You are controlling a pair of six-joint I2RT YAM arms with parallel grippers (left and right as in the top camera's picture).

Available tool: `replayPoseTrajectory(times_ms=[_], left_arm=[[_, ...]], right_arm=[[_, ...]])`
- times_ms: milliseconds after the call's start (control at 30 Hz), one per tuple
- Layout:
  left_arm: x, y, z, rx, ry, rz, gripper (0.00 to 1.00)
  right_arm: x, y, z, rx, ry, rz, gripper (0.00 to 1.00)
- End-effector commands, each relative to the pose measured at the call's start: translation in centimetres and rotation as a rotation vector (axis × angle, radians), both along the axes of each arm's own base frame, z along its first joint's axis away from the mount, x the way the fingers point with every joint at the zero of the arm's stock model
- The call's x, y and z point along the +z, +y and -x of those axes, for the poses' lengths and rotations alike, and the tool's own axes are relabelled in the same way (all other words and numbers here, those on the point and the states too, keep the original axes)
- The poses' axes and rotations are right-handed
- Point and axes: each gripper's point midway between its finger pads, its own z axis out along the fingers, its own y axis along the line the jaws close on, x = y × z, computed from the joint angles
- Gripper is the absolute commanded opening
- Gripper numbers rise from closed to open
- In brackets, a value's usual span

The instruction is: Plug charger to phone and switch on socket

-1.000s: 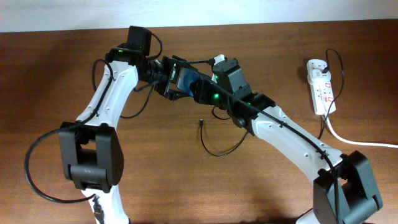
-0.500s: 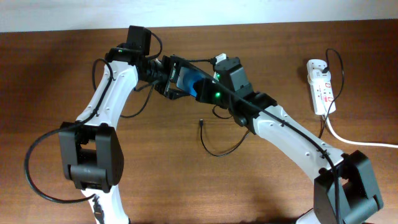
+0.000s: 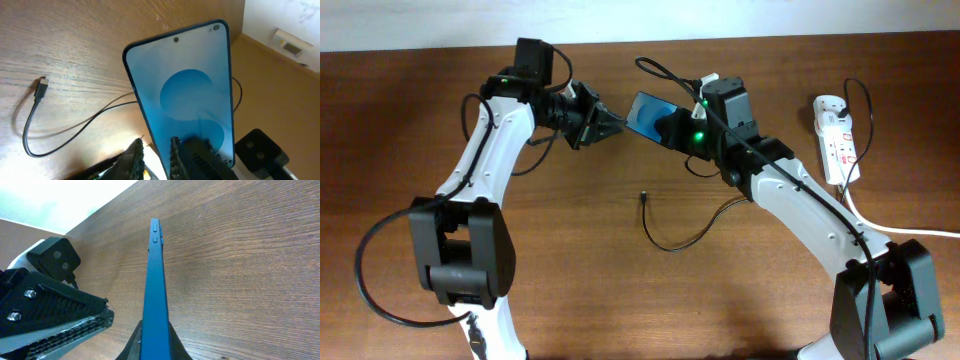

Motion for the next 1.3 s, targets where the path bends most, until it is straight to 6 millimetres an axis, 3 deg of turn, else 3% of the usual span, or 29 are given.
replayPoseTrajectory(times_ms=[0,100,233,367,500,533,633,833,1133,1267], left_arm=[[0.7,-0.1,-0.4,-0.068,-0.119,-0.008,0.31],[1.1,-0.3,-0.7,-0.109,-0.190,0.001,0.36],[3.0,-1.1,-1.4,-0.186,-0.351,0.079,0.44],[4.3,0.4,-2.9,-0.167,-0.435,0.119,0.47],[4.5,2.0,-3.7,-0.136,-0.452,0.116,0.64],[4.6,2.1,-3.8,-0.135,-0.453,0.116,0.64],[4.8,2.0,-4.1,-0.136,-0.478,0.119,0.68],[6.2,1.6,-4.4,-0.151,-0.529,0.170,0.67],[6.4,1.5,-5.0,-0.102,-0.481,0.180,0.59],[7.1,0.3,-5.2,-0.083,-0.460,0.204,0.55]], right_arm=[[3.1,-0.3,-0.5,0.005,-0.044,-0.074,0.04],[3.8,-0.7,-0.8,0.011,-0.036,-0.132,0.04],[5.1,-0.9,-1.1,0.014,-0.027,-0.224,0.04],[6.6,-1.1,-1.8,-0.057,0.027,-0.363,0.04],[9.6,-0.3,-2.7,-0.106,0.026,-0.527,0.04],[10.0,-0.1,-2.8,-0.119,0.034,-0.560,0.04],[10.0,0.7,-2.8,-0.186,0.098,-0.620,0.04],[9.2,2.7,-2.0,-0.281,0.226,-0.699,0.04],[9.1,4.5,-1.2,-0.287,0.235,-0.700,0.04],[9.2,5.2,-1.0,-0.288,0.227,-0.695,0.04]])
